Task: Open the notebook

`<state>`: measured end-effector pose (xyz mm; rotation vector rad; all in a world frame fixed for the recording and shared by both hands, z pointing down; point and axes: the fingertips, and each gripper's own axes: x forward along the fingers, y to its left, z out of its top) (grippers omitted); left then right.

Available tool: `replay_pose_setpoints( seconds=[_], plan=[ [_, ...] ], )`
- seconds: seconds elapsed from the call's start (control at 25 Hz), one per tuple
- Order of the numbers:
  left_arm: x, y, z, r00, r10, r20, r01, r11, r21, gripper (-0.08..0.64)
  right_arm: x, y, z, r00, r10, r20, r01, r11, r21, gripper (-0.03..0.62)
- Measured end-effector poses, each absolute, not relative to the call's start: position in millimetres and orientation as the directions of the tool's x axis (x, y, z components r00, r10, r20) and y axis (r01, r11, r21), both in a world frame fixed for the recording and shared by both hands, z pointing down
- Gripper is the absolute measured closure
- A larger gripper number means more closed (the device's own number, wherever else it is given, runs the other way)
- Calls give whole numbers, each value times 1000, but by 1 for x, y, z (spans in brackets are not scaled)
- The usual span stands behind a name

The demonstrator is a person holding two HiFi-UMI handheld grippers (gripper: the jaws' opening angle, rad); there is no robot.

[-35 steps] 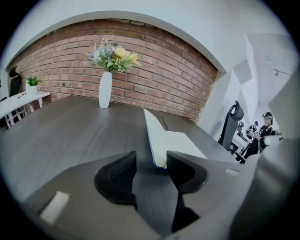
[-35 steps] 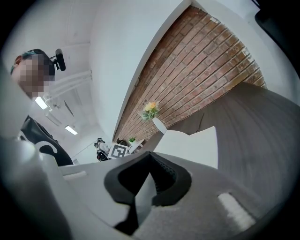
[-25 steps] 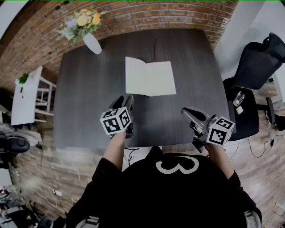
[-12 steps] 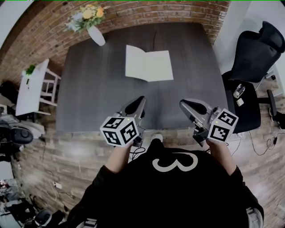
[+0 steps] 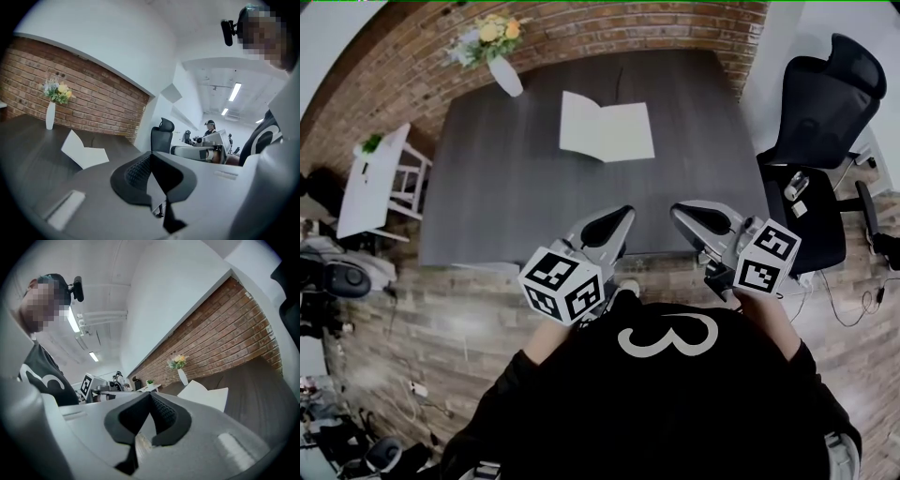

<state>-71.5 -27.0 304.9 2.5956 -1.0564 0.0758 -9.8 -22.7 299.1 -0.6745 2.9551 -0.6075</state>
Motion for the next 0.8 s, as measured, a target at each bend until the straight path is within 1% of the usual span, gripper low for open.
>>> replay_pose_setpoints(
  seconds=[0.24,0.52,0.8],
  plan=[
    [-63,-17,298,720,-672,173,-690,-668,279,547,-5,-12,296,-912,-407,50,-395,841,-369,591],
    [-59,-14,286,707,-689,162,-705,-666,244,546,-3,-8,282,-916,-401,17,-383,861,-334,591],
    [-54,-9,283,704,-695,148,-707,-666,235,546,-2,-3,279,-921,-390,11,-373,873,-313,591]
  ],
)
